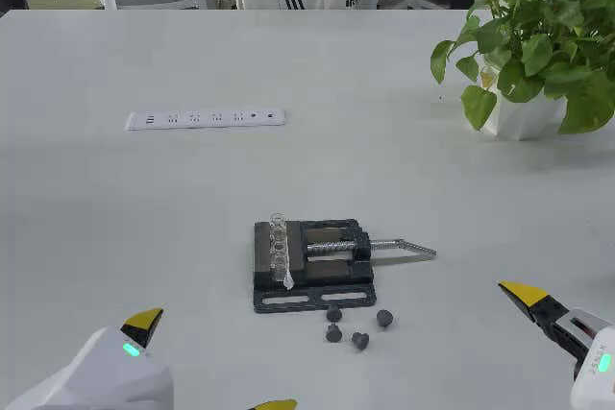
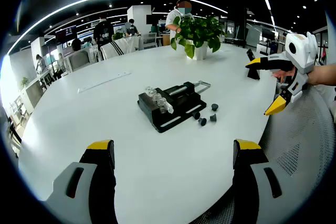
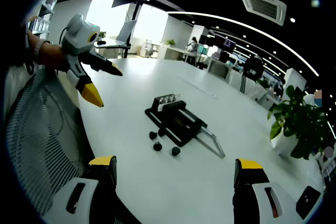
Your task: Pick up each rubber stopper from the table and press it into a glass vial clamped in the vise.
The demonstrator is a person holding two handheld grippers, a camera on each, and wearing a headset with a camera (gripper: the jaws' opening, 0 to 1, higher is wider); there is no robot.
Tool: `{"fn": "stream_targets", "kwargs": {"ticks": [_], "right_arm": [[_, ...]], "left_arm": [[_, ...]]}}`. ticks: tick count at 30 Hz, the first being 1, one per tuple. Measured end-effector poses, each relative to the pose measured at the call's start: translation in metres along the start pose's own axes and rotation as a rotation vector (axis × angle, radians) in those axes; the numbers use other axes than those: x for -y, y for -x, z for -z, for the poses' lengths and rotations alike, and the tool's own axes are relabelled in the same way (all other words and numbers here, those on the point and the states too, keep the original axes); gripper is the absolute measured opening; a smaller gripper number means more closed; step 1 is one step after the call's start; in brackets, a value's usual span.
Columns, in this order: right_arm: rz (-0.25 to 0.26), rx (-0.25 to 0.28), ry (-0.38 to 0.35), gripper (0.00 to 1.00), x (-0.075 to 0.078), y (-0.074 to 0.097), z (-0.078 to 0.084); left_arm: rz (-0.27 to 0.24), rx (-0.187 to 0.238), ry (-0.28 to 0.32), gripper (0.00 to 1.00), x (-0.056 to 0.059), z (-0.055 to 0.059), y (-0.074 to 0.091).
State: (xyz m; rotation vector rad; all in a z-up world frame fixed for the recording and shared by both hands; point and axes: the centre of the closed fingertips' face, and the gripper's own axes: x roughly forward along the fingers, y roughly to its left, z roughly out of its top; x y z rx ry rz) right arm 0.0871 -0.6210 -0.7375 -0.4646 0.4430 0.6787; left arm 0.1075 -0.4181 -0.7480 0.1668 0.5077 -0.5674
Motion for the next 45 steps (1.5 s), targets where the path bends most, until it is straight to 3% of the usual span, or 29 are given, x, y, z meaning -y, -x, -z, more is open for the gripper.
{"fn": "stream_targets", "kwargs": {"ticks": [6, 9, 12, 19, 29, 45], "right_arm": [[0.017, -0.01, -0.011, 0.99, 0.006, 0.002, 0.003], [0.002, -0.007, -0.064, 0.98, 0.007, 0.003, 0.003], [0.01, -0.005, -0.1, 0.99, 0.012, 0.003, 0.003], [0.002, -0.01, -0.142, 0.97, 0.022, -0.001, 0.004], [-0.011, -0.024, -0.154, 0.95, 0.029, -0.005, 0.009], [-0.025, -0.049, -0.138, 0.97, 0.024, -0.008, 0.009]], "left_arm": [[-0.014, 0.011, 0.022, 0.93, -0.008, -0.003, 0.001], [-0.023, 0.008, 0.007, 0.94, -0.012, -0.004, 0.003], [-0.027, 0.014, 0.035, 0.94, -0.02, -0.003, 0.005], [-0.041, 0.017, 0.045, 0.94, -0.031, -0.006, 0.008], [-0.034, 0.023, 0.045, 0.93, -0.031, -0.011, 0.003], [-0.026, 0.024, 0.048, 0.93, -0.031, -0.013, 0.002]]}}
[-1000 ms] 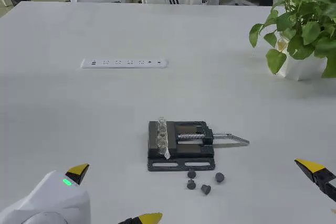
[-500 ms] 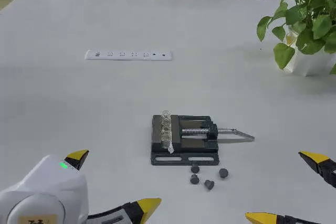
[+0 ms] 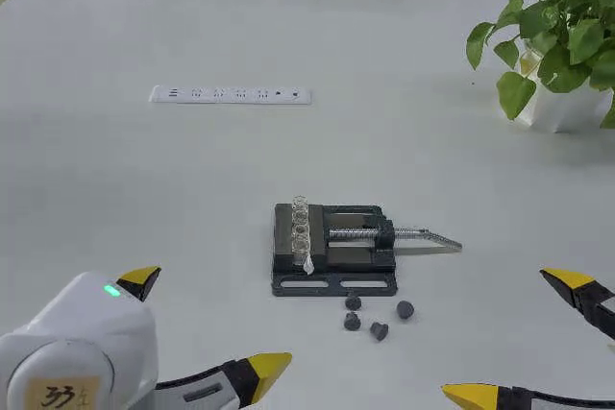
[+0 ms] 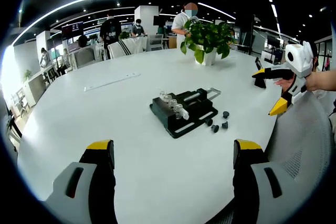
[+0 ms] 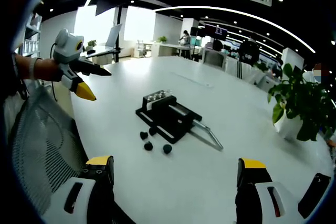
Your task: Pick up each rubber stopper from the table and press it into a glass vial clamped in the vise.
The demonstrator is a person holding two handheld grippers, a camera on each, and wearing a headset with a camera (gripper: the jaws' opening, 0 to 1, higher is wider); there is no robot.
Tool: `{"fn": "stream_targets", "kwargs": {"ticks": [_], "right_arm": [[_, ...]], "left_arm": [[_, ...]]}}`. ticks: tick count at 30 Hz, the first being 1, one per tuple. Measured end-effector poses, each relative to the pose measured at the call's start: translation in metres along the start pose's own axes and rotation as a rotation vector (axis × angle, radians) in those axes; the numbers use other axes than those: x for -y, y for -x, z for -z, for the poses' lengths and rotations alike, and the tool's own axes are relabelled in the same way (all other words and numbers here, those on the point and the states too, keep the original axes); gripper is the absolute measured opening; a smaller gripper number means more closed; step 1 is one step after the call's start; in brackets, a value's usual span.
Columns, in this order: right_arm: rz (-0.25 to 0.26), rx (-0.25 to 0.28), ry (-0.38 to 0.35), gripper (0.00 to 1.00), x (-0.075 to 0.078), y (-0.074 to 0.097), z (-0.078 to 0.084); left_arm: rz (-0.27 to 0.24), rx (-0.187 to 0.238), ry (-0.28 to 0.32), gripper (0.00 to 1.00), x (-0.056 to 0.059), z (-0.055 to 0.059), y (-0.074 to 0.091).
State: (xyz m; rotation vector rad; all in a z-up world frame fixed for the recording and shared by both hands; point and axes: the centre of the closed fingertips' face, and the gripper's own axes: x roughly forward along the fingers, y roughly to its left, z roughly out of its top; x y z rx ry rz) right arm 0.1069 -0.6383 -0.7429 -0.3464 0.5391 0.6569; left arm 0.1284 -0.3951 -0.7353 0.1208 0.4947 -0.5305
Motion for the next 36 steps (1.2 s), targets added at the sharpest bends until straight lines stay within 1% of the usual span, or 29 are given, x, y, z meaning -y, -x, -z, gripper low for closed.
{"fn": "stream_targets", "kwargs": {"ticks": [3, 6, 9, 17, 22, 25, 26, 28, 29, 31, 32, 33, 36], "right_arm": [[-0.012, -0.017, -0.002, 0.92, -0.002, 0.0, 0.002], [-0.013, -0.02, 0.004, 0.95, -0.003, -0.002, 0.003], [-0.018, -0.023, 0.01, 0.95, -0.003, -0.003, 0.002], [-0.057, -0.041, 0.045, 0.96, -0.001, -0.011, -0.002], [-0.089, -0.068, 0.073, 0.94, -0.001, -0.017, -0.002], [-0.125, -0.114, 0.108, 0.9, -0.003, -0.021, 0.0], [-0.144, -0.127, 0.123, 0.88, -0.004, -0.023, 0.0], [-0.171, -0.146, 0.157, 0.83, -0.005, -0.027, -0.002], [-0.194, -0.161, 0.179, 0.82, -0.006, -0.028, -0.002], [-0.268, -0.222, 0.215, 0.74, -0.011, -0.03, 0.002], [-0.271, -0.23, 0.221, 0.71, -0.01, -0.032, 0.001], [-0.308, -0.242, 0.239, 0.68, -0.012, -0.035, 0.001], [-0.363, -0.291, 0.271, 0.62, -0.014, -0.04, 0.002]], "left_arm": [[0.002, -0.002, 0.002, 0.93, -0.001, 0.001, 0.001], [0.005, -0.004, 0.01, 0.93, -0.001, 0.002, 0.001], [0.004, -0.008, 0.005, 0.93, -0.001, 0.002, 0.002], [0.006, -0.007, -0.001, 0.93, -0.003, 0.0, 0.001], [0.022, -0.017, -0.014, 0.92, -0.002, 0.001, 0.0], [0.035, -0.024, -0.033, 0.92, 0.0, 0.002, -0.001], [0.038, -0.026, -0.037, 0.92, 0.0, 0.002, -0.002], [0.045, -0.03, -0.045, 0.92, 0.001, 0.003, -0.003], [0.049, -0.031, -0.049, 0.92, 0.002, 0.003, -0.004], [0.06, -0.033, -0.05, 0.92, 0.004, 0.003, -0.005], [0.063, -0.034, -0.05, 0.92, 0.004, 0.003, -0.005], [0.069, -0.034, -0.057, 0.92, 0.006, 0.003, -0.006], [0.082, -0.046, -0.071, 0.91, 0.009, 0.005, -0.007]]}}
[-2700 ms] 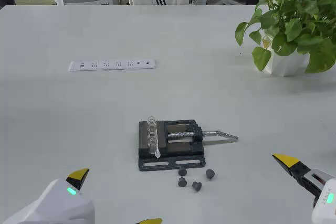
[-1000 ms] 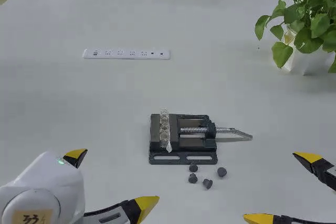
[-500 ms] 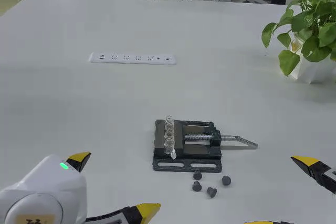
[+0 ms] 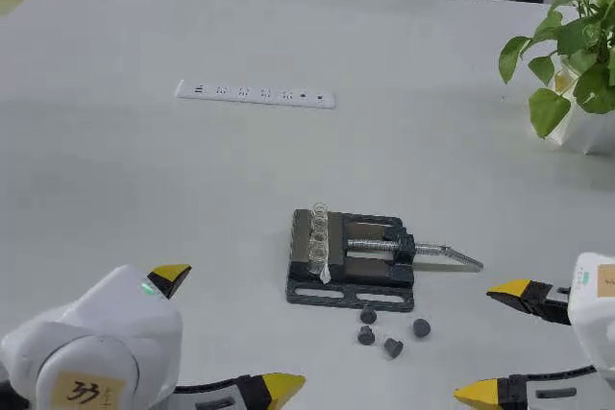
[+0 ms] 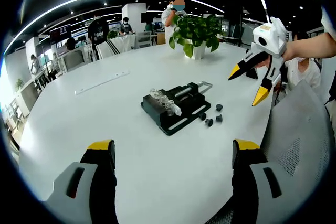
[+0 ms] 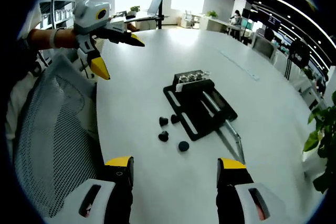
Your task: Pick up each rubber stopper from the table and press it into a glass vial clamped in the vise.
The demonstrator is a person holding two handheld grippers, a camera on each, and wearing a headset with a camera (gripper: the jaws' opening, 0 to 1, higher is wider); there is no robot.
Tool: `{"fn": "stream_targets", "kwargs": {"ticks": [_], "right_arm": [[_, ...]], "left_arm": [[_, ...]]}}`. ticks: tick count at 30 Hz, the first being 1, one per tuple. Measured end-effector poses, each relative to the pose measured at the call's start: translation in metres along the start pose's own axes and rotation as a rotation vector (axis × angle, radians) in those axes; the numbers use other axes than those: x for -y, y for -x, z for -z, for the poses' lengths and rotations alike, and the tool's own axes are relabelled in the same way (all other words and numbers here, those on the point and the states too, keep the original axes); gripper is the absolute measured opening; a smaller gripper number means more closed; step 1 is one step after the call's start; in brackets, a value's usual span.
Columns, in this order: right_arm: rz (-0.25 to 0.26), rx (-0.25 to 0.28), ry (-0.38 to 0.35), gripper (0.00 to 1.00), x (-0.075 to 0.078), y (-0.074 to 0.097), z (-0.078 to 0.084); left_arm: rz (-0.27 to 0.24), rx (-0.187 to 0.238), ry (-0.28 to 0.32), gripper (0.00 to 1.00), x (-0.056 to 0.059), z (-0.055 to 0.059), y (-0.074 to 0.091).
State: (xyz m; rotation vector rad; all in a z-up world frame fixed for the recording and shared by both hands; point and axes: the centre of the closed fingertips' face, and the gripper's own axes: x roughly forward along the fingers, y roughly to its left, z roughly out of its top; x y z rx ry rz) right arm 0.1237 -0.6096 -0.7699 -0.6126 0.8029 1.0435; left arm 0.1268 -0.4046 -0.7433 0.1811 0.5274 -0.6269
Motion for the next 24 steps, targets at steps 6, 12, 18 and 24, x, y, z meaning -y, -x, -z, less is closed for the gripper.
{"fn": "stream_targets", "kwargs": {"ticks": [6, 12, 18, 24], "right_arm": [[-0.097, -0.087, 0.081, 0.53, 0.004, -0.011, 0.0], [-0.162, -0.177, 0.168, 0.46, 0.012, -0.021, 0.003], [-0.211, -0.217, 0.228, 0.36, 0.015, -0.03, -0.001], [-0.234, -0.255, 0.294, 0.28, 0.02, -0.042, 0.0]], "left_arm": [[0.017, -0.013, -0.015, 0.9, 0.002, 0.004, -0.003], [0.028, -0.024, -0.029, 0.9, 0.004, 0.007, -0.005], [0.043, -0.031, -0.044, 0.9, 0.009, 0.007, -0.008], [0.06, -0.037, -0.064, 0.89, 0.011, 0.008, -0.008]]}}
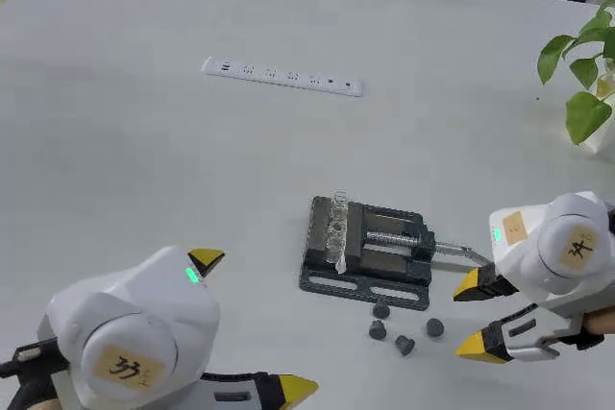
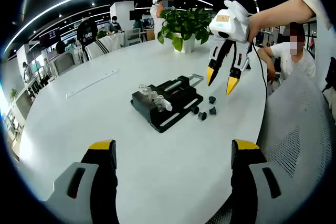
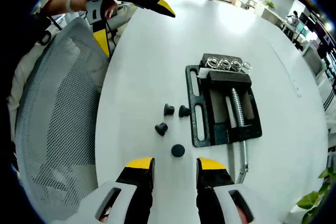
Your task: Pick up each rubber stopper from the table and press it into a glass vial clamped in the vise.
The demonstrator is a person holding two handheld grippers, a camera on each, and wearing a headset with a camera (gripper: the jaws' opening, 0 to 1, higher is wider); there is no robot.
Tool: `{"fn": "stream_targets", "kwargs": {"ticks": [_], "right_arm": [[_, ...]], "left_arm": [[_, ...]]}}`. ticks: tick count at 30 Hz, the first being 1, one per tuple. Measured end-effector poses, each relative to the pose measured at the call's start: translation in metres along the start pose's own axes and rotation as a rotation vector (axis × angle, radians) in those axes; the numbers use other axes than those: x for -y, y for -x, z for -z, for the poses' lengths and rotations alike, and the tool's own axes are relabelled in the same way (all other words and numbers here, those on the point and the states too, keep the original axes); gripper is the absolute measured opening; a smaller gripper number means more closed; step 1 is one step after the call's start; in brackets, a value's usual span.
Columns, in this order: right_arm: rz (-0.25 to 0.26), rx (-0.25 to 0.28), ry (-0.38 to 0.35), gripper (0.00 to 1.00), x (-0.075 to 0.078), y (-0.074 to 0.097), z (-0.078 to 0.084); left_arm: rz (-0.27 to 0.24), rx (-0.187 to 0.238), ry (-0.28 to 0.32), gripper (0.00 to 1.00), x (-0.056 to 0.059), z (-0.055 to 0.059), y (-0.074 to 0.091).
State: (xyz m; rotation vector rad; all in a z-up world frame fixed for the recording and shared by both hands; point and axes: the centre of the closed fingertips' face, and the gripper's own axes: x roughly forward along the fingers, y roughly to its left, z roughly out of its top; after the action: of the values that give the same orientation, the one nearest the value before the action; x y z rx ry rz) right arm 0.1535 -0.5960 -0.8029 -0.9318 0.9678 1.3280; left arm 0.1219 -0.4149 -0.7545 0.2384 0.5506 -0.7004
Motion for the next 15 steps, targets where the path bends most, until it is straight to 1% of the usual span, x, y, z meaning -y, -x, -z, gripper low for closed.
{"fn": "stream_targets", "kwargs": {"ticks": [7, 12, 15], "right_arm": [[-0.029, -0.025, 0.019, 0.19, 0.003, -0.012, 0.0], [-0.033, -0.028, 0.028, 0.17, 0.003, -0.012, -0.003], [-0.042, -0.036, 0.029, 0.16, 0.002, -0.017, -0.002]], "left_arm": [[0.003, -0.002, 0.005, 0.89, 0.0, 0.001, -0.001], [0.003, -0.001, 0.005, 0.89, 0.001, 0.001, -0.001], [0.002, 0.003, 0.007, 0.89, 0.001, 0.0, -0.001]]}}
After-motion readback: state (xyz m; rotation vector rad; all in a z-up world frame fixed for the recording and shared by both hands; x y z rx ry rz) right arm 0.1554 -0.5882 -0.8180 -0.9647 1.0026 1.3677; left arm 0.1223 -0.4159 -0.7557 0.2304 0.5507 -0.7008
